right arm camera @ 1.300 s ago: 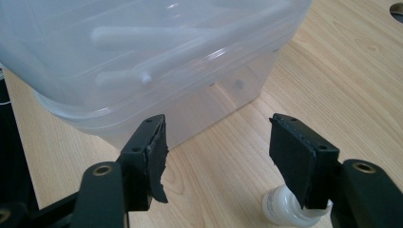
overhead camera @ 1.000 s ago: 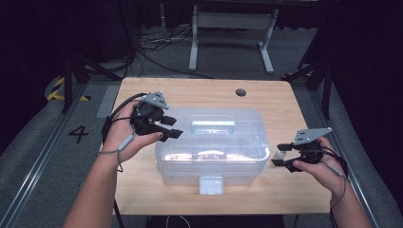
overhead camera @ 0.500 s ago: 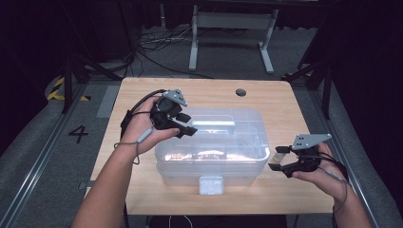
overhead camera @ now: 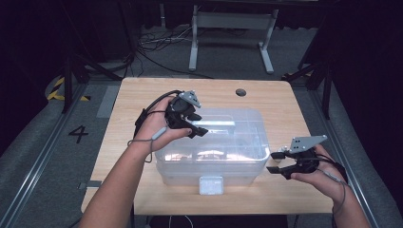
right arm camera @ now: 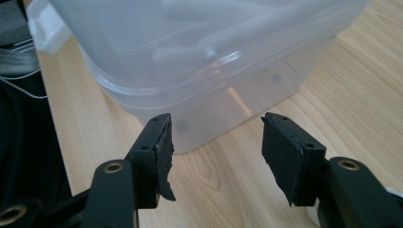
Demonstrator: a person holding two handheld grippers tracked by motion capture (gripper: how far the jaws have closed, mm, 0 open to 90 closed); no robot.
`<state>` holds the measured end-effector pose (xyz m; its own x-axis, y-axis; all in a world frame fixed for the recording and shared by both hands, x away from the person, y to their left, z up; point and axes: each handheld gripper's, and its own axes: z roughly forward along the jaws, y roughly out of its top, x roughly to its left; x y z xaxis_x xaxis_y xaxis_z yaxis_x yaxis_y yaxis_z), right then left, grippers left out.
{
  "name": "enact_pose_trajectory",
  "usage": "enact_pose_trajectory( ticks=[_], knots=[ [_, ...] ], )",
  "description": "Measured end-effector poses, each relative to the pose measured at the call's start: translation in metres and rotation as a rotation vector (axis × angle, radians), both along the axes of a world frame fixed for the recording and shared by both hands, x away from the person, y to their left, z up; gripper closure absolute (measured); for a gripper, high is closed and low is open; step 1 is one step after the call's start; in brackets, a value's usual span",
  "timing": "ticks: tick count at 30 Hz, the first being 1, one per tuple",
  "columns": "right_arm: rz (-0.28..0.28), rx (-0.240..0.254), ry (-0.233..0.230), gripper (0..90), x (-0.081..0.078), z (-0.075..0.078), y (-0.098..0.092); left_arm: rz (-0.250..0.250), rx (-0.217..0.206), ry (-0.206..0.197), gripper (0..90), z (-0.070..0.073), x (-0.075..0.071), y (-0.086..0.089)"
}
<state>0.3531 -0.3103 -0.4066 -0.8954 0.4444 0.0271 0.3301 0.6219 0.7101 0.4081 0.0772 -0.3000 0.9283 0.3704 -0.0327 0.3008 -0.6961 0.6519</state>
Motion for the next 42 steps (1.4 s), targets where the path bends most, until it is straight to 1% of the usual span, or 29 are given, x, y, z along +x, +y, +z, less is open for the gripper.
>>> enact_pose_trajectory(
  ticks=[1, 3, 4, 6, 7, 8, 9, 10, 12, 14, 16, 19, 20, 22, 25, 28, 31, 32, 33, 36, 37, 39, 42],
  knots=[
    [0.019, 0.004, -0.008, 48.6, 0.0, 0.0, 0.001, -0.006, 0.004, -0.004, 48.3, -0.001, 0.001, -0.002],
    [0.029, 0.008, -0.011, 48.5, -0.001, 0.0, 0.001, -0.009, 0.014, -0.003, 52.7, -0.002, 0.001, -0.005],
    [0.027, 0.006, -0.011, 48.4, -0.001, 0.0, 0.001, -0.014, 0.021, 0.004, 55.7, -0.003, 0.001, -0.006],
    [0.017, 0.001, -0.003, 48.5, -0.001, 0.001, 0.001, -0.022, 0.037, 0.006, 64.6, -0.004, 0.0, -0.009],
    [0.002, -0.005, 0.008, 47.8, -0.001, 0.001, 0.0, -0.018, 0.052, -0.011, 69.2, -0.004, 0.0, -0.01],
    [-0.017, -0.013, 0.01, 48.9, -0.001, 0.002, -0.001, -0.018, 0.06, -0.018, 73.1, -0.004, 0.0, -0.01],
    [-0.011, -0.018, -0.004, 51.3, -0.001, 0.002, -0.002, -0.017, 0.065, -0.018, 73.3, -0.003, -0.001, -0.01],
    [-0.008, -0.024, -0.008, 54.1, -0.001, 0.003, -0.002, -0.019, 0.066, -0.022, 73.5, -0.003, -0.001, -0.011],
    [-0.015, -0.02, 0.005, 56.1, -0.002, 0.004, -0.003, -0.02, 0.076, -0.033, 73.7, -0.003, -0.002, -0.011],
    [-0.014, -0.021, 0.004, 57.0, -0.002, 0.005, -0.003, -0.02, 0.081, -0.04, 73.8, -0.002, -0.002, -0.011],
    [-0.013, -0.002, 0.009, 58.0, -0.004, 0.008, -0.003, -0.008, 0.082, -0.034, 73.7, -0.002, -0.002, -0.012],
    [-0.008, 0.015, 0.001, 59.9, -0.006, 0.011, -0.003, 0.003, 0.09, -0.027, 73.7, 0.0, -0.002, -0.013],
    [-0.008, 0.02, -0.002, 61.1, -0.007, 0.011, -0.003, 0.007, 0.091, -0.031, 73.7, 0.0, -0.001, -0.013],
    [-0.01, 0.024, 0.001, 63.2, -0.009, 0.013, -0.004, 0.007, 0.093, -0.025, 73.8, 0.002, 0.001, -0.013],
    [-0.013, 0.037, 0.005, 65.9, -0.012, 0.015, -0.005, 0.015, 0.081, -0.031, 73.9, 0.006, 0.005, -0.012],
    [-0.022, 0.045, 0.005, 68.1, -0.016, 0.017, -0.006, 0.015, 0.085, -0.023, 74.0, 0.01, 0.009, -0.012],
    [-0.031, 0.067, 0.001, 74.3, -0.02, 0.021, -0.007, 0.017, 0.091, -0.011, 73.9, 0.012, 0.013, -0.012],
    [-0.031, 0.067, 0.001, 74.3, -0.02, 0.021, -0.007, 0.024, 0.093, 0.003, 73.9, 0.014, 0.015, -0.013],
    [-0.034, 0.079, -0.004, 78.7, -0.022, 0.023, -0.008, 0.028, 0.091, 0.004, 73.8, 0.015, 0.016, -0.013],
    [-0.031, 0.11, -0.014, 85.1, -0.025, 0.028, -0.008, 0.042, 0.087, 0.009, 73.5, 0.019, 0.022, -0.013],
    [-0.031, 0.114, -0.017, 86.5, -0.026, 0.029, -0.008, 0.049, 0.083, 0.012, 73.4, 0.02, 0.023, -0.013],
    [-0.03, 0.13, -0.02, 89.0, -0.027, 0.03, -0.007, 0.051, 0.089, 0.012, 73.2, 0.022, 0.027, -0.012],
    [-0.017, 0.156, -0.022, 90.0, -0.029, 0.031, -0.006, 0.056, 0.094, 0.022, 73.0, 0.025, 0.031, -0.013]
  ],
)
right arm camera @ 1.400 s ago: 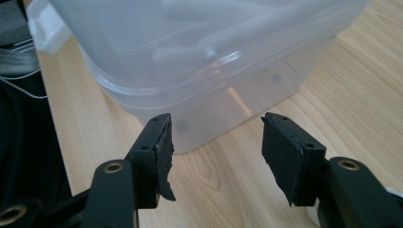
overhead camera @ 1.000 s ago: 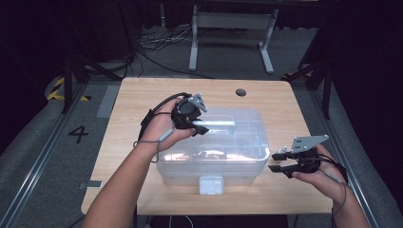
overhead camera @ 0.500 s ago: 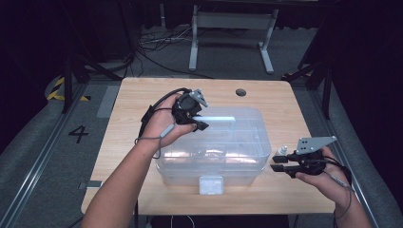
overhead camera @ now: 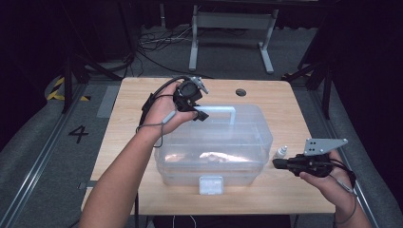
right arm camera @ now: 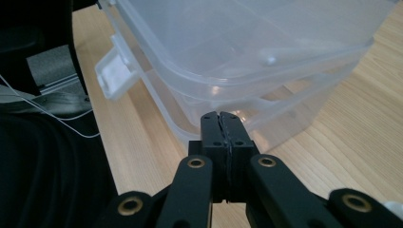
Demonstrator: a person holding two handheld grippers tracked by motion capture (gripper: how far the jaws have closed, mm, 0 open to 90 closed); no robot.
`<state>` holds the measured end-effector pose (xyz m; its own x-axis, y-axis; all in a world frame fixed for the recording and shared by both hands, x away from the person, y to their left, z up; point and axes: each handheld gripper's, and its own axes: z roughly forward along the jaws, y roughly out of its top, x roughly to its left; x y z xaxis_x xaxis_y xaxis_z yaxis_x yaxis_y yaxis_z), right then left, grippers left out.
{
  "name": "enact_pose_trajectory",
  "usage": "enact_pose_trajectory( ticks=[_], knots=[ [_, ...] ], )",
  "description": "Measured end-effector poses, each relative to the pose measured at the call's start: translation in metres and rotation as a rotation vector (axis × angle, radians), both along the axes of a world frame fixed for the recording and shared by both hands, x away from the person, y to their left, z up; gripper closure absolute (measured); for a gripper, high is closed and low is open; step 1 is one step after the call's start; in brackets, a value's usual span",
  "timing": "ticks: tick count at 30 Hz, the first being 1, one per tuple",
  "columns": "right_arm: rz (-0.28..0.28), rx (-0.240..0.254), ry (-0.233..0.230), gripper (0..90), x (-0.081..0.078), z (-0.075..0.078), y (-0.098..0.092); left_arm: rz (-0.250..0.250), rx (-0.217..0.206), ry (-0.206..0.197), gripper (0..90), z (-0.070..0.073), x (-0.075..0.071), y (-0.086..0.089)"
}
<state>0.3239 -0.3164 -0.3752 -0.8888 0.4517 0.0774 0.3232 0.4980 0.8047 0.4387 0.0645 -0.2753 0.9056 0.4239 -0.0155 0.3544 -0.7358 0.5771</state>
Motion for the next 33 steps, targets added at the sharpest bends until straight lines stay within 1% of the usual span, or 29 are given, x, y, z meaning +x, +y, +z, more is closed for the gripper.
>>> enact_pose_trajectory(
  ticks=[2, 4, 10, 22, 29, 33],
  knots=[
    [0.008, 0.005, -0.001, 90.0, -0.001, 0.001, 0.002, 0.007, 0.002, 0.012, 72.9, 0.003, 0.004, 0.0],
    [0.016, 0.0, 0.001, 90.0, -0.001, 0.0, 0.005, 0.022, 0.009, 0.011, 72.4, 0.007, 0.009, 0.0],
    [0.023, 0.005, -0.006, 90.0, -0.002, -0.001, 0.01, 0.028, 0.008, 0.02, 72.3, 0.013, 0.018, 0.0],
    [0.018, 0.028, -0.015, 90.0, -0.002, 0.0, 0.011, 0.029, 0.008, 0.028, 72.3, 0.013, 0.02, 0.0],
    [0.001, 0.056, -0.042, 90.0, -0.001, 0.001, 0.011, 0.025, 0.009, 0.032, 72.4, 0.013, 0.021, 0.001],
    [-0.014, 0.091, -0.045, 90.0, 0.001, 0.0, 0.009, 0.022, 0.016, 0.032, 72.5, 0.013, 0.019, 0.0]
  ],
)
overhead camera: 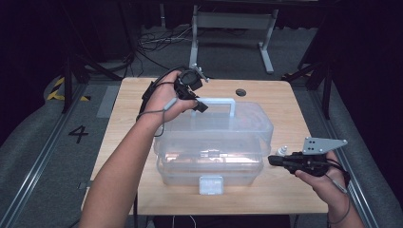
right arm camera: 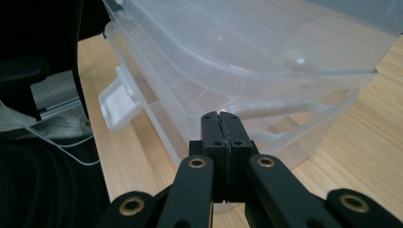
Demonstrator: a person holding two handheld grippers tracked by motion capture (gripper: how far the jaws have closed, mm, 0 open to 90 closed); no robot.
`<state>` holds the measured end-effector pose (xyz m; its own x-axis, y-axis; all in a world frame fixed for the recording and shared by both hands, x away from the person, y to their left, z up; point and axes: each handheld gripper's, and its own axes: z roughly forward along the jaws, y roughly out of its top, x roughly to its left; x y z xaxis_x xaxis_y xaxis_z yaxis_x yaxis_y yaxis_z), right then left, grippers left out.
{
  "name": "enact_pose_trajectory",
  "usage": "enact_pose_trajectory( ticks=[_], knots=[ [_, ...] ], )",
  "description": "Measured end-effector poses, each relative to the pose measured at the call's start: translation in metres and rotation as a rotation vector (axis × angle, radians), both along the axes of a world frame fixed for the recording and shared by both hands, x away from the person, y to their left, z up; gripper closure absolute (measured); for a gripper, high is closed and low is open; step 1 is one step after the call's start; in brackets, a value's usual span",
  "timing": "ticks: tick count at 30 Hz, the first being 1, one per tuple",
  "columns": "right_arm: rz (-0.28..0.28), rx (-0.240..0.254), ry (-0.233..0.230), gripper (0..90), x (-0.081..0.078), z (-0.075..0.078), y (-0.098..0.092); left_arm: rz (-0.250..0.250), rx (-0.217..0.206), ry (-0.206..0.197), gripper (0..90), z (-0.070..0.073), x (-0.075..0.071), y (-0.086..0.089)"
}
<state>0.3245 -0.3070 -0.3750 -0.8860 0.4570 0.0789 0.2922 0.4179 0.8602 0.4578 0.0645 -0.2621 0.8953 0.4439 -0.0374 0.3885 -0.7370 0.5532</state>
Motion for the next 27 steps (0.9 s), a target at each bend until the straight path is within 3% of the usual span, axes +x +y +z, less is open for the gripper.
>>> enact_pose_trajectory(
  ticks=[4, 7, 9, 11, 14, 16, 27],
  knots=[
    [-0.01, 0.029, 0.001, 90.0, 0.004, -0.002, 0.0, -0.019, 0.002, 0.007, 72.8, -0.001, -0.003, 0.0],
    [-0.026, 0.016, -0.016, 90.0, 0.004, -0.002, 0.002, -0.019, -0.016, -0.009, 72.6, -0.001, -0.005, 0.002],
    [-0.024, 0.022, -0.013, 90.0, 0.005, -0.001, 0.002, -0.018, -0.052, -0.018, 61.9, -0.002, -0.007, 0.003],
    [-0.026, 0.022, -0.019, 90.0, 0.005, 0.0, 0.001, -0.022, -0.044, -0.063, 45.5, -0.003, -0.009, 0.003],
    [-0.022, 0.013, -0.018, 90.0, 0.006, 0.001, 0.002, -0.016, -0.026, -0.092, 40.2, -0.002, -0.013, 0.006],
    [-0.019, 0.012, -0.01, 90.0, 0.007, 0.0, 0.003, -0.001, -0.058, -0.099, 37.0, 0.001, -0.016, 0.011],
    [-0.018, 0.02, -0.019, 90.0, 0.012, 0.002, 0.007, 0.052, -0.109, -0.145, 36.5, 0.011, -0.034, 0.032]
  ],
)
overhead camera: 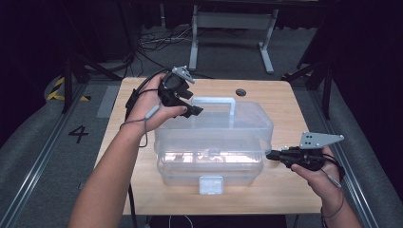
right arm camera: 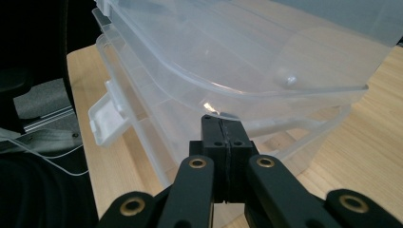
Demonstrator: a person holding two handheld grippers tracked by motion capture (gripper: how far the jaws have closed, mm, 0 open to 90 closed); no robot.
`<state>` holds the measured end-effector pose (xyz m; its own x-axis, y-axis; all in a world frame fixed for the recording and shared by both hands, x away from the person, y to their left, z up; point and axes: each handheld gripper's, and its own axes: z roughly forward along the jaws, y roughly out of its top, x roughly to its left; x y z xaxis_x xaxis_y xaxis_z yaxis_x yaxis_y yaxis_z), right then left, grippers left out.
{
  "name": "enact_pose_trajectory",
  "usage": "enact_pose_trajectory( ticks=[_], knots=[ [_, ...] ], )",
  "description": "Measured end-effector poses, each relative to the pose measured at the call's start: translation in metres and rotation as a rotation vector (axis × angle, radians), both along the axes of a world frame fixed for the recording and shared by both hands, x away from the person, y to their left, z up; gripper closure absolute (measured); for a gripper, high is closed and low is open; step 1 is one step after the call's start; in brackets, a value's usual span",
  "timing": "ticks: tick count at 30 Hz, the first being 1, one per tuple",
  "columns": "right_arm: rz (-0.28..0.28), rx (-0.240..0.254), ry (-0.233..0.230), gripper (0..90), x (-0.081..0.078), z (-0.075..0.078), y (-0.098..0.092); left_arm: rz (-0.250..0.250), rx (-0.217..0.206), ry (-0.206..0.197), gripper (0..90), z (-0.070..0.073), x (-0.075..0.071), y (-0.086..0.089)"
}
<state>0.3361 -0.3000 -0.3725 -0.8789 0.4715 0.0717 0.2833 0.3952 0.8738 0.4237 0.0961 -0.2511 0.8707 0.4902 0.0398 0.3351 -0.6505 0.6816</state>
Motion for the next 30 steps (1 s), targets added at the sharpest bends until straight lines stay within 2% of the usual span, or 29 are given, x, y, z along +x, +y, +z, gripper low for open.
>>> enact_pose_trajectory(
  ticks=[3, 8, 10, 14, 17, 18, 20, 21, 22, 27, 30],
  knots=[
    [-0.002, 0.006, -0.012, 90.0, 0.003, 0.003, 0.002, 0.006, -0.021, -0.008, 37.4, 0.002, -0.004, 0.005],
    [-0.005, 0.016, -0.023, 90.0, 0.005, 0.006, 0.004, 0.009, -0.107, -0.029, 40.9, 0.008, -0.015, 0.023],
    [-0.005, 0.022, -0.026, 90.0, 0.007, 0.008, 0.006, 0.005, -0.125, -0.038, 43.5, 0.01, -0.019, 0.03],
    [-0.003, 0.021, -0.035, 90.0, 0.009, 0.01, 0.01, 0.01, -0.151, -0.043, 45.4, 0.012, -0.029, 0.041],
    [-0.01, 0.027, -0.043, 90.0, 0.01, 0.013, 0.012, 0.01, -0.17, -0.056, 46.1, 0.01, -0.035, 0.048],
    [-0.01, 0.028, -0.043, 90.0, 0.01, 0.014, 0.012, 0.012, -0.192, -0.055, 46.1, 0.008, -0.038, 0.052],
    [-0.014, 0.028, -0.045, 90.0, 0.012, 0.016, 0.012, 0.016, -0.21, -0.058, 47.4, 0.007, -0.043, 0.058],
    [-0.017, 0.028, -0.048, 90.0, 0.013, 0.018, 0.013, 0.022, -0.209, -0.065, 48.1, 0.007, -0.045, 0.061],
    [-0.016, 0.027, -0.048, 90.0, 0.013, 0.019, 0.013, 0.031, -0.205, -0.076, 49.3, 0.008, -0.048, 0.065],
    [-0.019, 0.023, -0.049, 90.0, 0.017, 0.019, 0.017, 0.03, -0.245, -0.111, 54.9, 0.014, -0.062, 0.077],
    [-0.022, 0.022, -0.047, 90.0, 0.018, 0.02, 0.018, 0.025, -0.26, -0.112, 59.1, 0.015, -0.069, 0.08]
  ],
)
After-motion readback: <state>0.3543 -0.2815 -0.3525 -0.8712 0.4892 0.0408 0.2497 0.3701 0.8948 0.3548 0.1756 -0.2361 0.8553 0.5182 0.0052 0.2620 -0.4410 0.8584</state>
